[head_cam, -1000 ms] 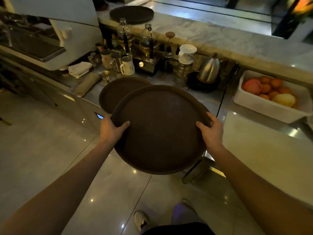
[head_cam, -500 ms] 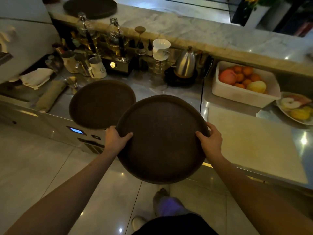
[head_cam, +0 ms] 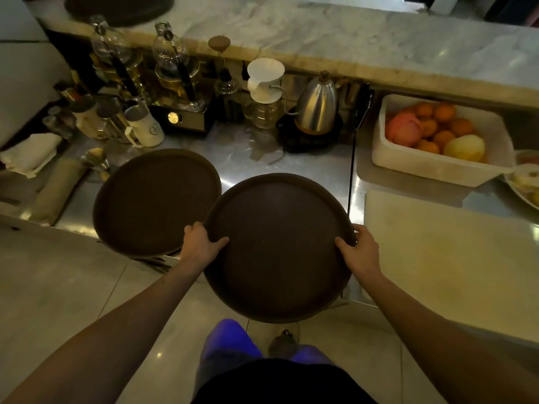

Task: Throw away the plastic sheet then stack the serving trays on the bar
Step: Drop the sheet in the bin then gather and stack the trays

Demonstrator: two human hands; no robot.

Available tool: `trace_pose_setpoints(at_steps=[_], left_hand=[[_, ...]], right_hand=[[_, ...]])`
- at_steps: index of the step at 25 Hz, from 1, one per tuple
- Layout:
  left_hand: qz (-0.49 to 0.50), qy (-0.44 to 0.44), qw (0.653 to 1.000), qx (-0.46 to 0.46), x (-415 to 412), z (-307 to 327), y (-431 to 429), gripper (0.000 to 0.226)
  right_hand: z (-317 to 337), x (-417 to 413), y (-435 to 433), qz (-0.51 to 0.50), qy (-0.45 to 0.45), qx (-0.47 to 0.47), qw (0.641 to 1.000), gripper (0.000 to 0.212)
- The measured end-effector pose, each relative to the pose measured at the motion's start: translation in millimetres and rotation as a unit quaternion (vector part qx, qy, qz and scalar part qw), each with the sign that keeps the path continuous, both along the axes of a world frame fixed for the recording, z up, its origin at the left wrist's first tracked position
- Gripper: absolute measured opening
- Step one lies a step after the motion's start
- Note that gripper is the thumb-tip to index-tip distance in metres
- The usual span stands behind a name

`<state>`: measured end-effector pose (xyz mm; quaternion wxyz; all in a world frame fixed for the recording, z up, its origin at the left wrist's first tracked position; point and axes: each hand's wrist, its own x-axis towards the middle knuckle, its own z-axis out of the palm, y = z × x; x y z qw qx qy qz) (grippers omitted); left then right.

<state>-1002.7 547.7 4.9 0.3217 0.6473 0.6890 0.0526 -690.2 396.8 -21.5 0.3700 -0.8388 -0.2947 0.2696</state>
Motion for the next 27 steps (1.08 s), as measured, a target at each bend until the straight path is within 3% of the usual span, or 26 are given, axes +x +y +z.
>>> trace_pose_setpoints(at_steps=[8,15,23,27], left_hand=[[-0.065,0.012,0.997,-0.026,16.5,-13.8,41.2,0.068],[-0.113,0.024,0.991,-0.065,26.0,-18.8,63.7,0.059],[-0.122,0.036,0.989,-0.077,28.0,-18.8,69.5,0.043],[-0.137,0.046,0.987,-0.072,30.6,-18.7,67.4,0.051]], right_hand=[[-7.5,8.1,21.6,-0.021,0.008,-0.055,0.998,0.044],[-4.5,16.6,37.8,-0.036,0.011,-0.094,0.995,0.034],[-12.5,17.6,49.4,-0.018,0.004,-0.108,0.994,0.039],[-13.8,20.0,50.2,-0.008,-0.021,-0.128,0.992,0.031]])
